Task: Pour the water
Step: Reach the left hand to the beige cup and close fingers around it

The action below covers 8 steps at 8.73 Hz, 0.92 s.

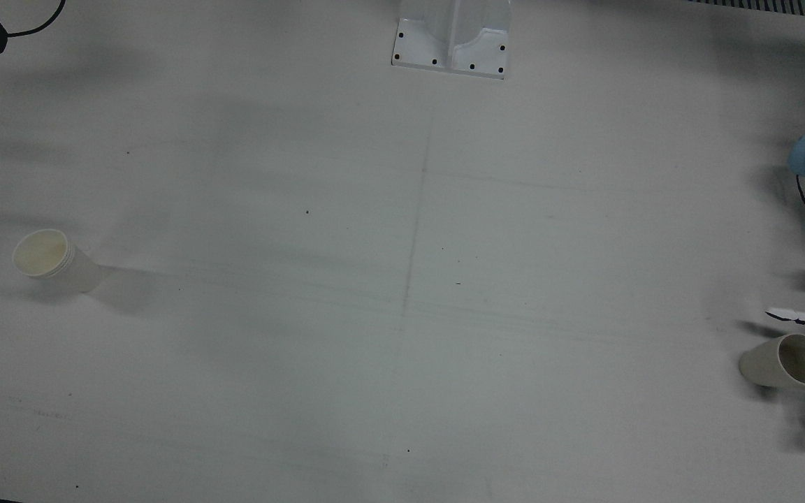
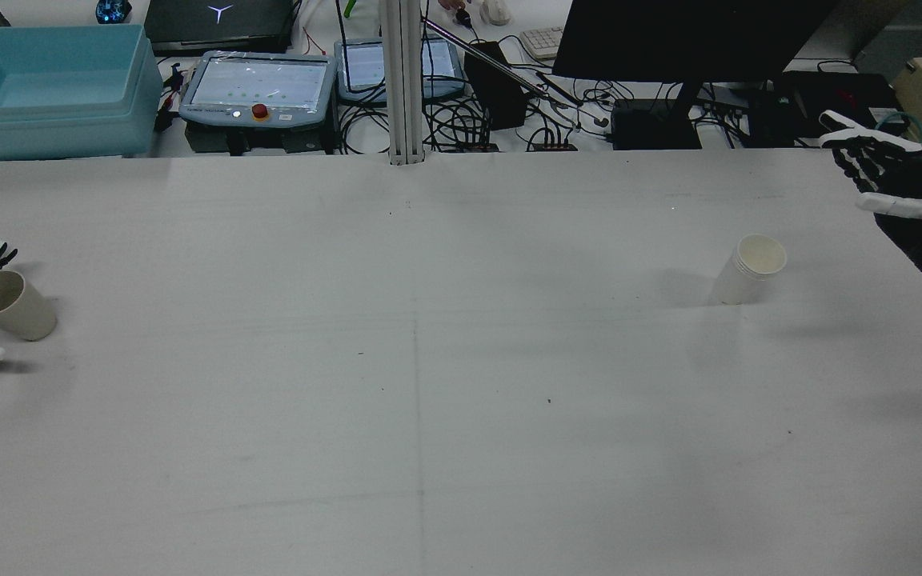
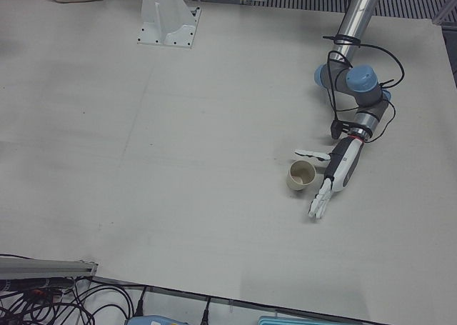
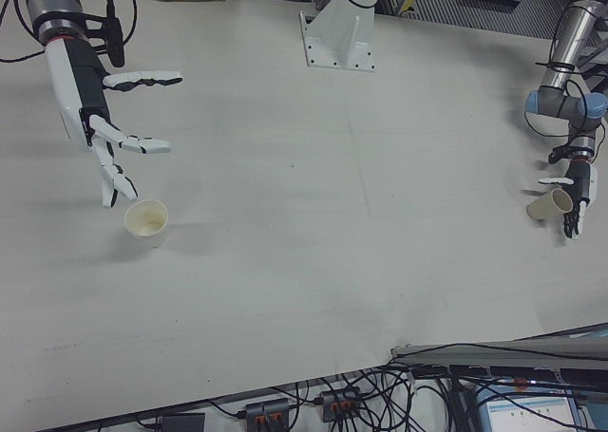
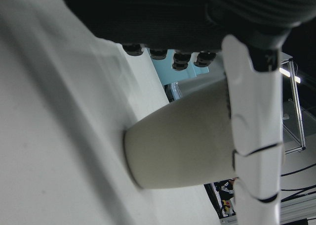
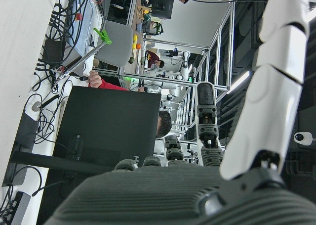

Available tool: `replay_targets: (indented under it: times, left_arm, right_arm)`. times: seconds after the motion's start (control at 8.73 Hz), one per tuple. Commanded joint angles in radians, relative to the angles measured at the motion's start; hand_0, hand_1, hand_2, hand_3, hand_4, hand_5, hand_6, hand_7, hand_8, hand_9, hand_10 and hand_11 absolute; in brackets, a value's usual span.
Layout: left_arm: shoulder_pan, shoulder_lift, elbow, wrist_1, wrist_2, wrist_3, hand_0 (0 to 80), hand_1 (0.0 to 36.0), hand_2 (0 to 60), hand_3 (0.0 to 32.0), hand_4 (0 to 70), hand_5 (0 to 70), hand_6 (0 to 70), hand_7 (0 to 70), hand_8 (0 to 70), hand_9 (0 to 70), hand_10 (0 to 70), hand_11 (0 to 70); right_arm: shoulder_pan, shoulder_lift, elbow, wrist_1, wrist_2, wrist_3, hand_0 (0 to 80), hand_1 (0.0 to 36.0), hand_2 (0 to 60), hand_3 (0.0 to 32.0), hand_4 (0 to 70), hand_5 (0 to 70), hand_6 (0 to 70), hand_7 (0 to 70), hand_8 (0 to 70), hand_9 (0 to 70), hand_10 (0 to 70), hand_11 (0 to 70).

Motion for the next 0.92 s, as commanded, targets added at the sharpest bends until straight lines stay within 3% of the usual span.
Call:
replay_targets:
  times: [0.0, 0.11, 0.23, 0.34, 0.46, 0.57, 0.69, 0.8]
  left_arm:
    - [0.001, -0.035, -0.01, 0.017, -0.001, 0.017, 59.1, 22.9, 5.2, 0.4, 6.7, 2.4, 4.4, 7.1, 1.1, 0.0, 0.0, 0.9]
    - [0.001, -0.048, -0.011, 0.02, -0.001, 0.015, 59.3, 22.7, 5.5, 0.0, 9.3, 3.5, 4.8, 7.2, 1.3, 0.0, 0.0, 1.2]
    - [0.001, -0.066, -0.011, 0.03, -0.001, 0.014, 59.8, 22.3, 5.0, 0.0, 16.6, 6.2, 5.5, 6.9, 1.7, 0.0, 0.0, 1.3]
    - [0.001, -0.081, -0.01, 0.049, -0.003, 0.014, 60.3, 22.2, 6.2, 0.0, 28.6, 14.8, 6.9, 6.9, 2.2, 0.0, 0.0, 1.4]
    - [0.001, -0.089, -0.01, 0.063, -0.006, 0.014, 59.0, 20.3, 8.4, 0.0, 42.8, 35.7, 8.1, 7.8, 2.4, 0.1, 0.1, 1.8]
    - [0.001, -0.089, -0.011, 0.068, -0.007, 0.012, 55.2, 15.5, 10.6, 0.0, 63.2, 66.8, 11.7, 12.0, 3.4, 1.0, 0.9, 2.0]
    - [0.001, -0.089, -0.01, 0.065, -0.009, 0.004, 56.0, 15.2, 11.9, 0.0, 70.0, 70.0, 14.5, 14.4, 5.2, 2.2, 1.8, 3.1]
    - [-0.001, -0.086, -0.01, 0.053, -0.01, -0.014, 62.0, 20.5, 17.5, 0.0, 70.0, 70.0, 17.9, 16.4, 7.1, 4.9, 3.2, 5.5]
  right_arm:
    - [0.002, 0.0, -0.003, 0.0, 0.0, 0.0, 51.3, 16.4, 7.3, 0.0, 16.6, 24.2, 7.1, 11.9, 0.4, 0.9, 0.0, 0.0]
    - [0.002, -0.002, -0.004, 0.0, 0.0, 0.0, 51.2, 16.3, 7.1, 0.0, 16.6, 24.0, 6.9, 11.8, 0.3, 0.9, 0.0, 0.0]
    - [0.004, -0.002, -0.004, 0.0, 0.0, 0.0, 51.2, 16.2, 6.8, 0.0, 16.0, 24.0, 6.7, 11.6, 0.3, 0.9, 0.0, 0.0]
    - [0.005, -0.002, -0.006, 0.0, 0.0, 0.002, 50.9, 16.1, 6.6, 0.0, 16.0, 23.8, 6.7, 11.5, 0.3, 0.9, 0.0, 0.0]
    - [0.005, -0.003, -0.006, 0.0, 0.0, 0.002, 50.9, 16.0, 6.5, 0.0, 15.8, 23.9, 6.5, 11.4, 0.3, 0.8, 0.0, 0.0]
    - [0.008, -0.003, -0.007, 0.0, 0.0, 0.002, 50.8, 15.8, 6.4, 0.0, 16.4, 23.7, 6.5, 11.1, 0.3, 0.8, 0.0, 0.0]
    - [0.008, -0.011, -0.009, 0.0, 0.0, 0.002, 50.9, 15.9, 6.4, 0.0, 16.2, 23.9, 6.5, 11.1, 0.3, 0.8, 0.0, 0.0]
    - [0.008, -0.011, -0.042, 0.003, 0.0, 0.008, 50.9, 15.9, 6.4, 0.0, 15.7, 23.8, 6.3, 11.0, 0.2, 0.8, 0.0, 0.0]
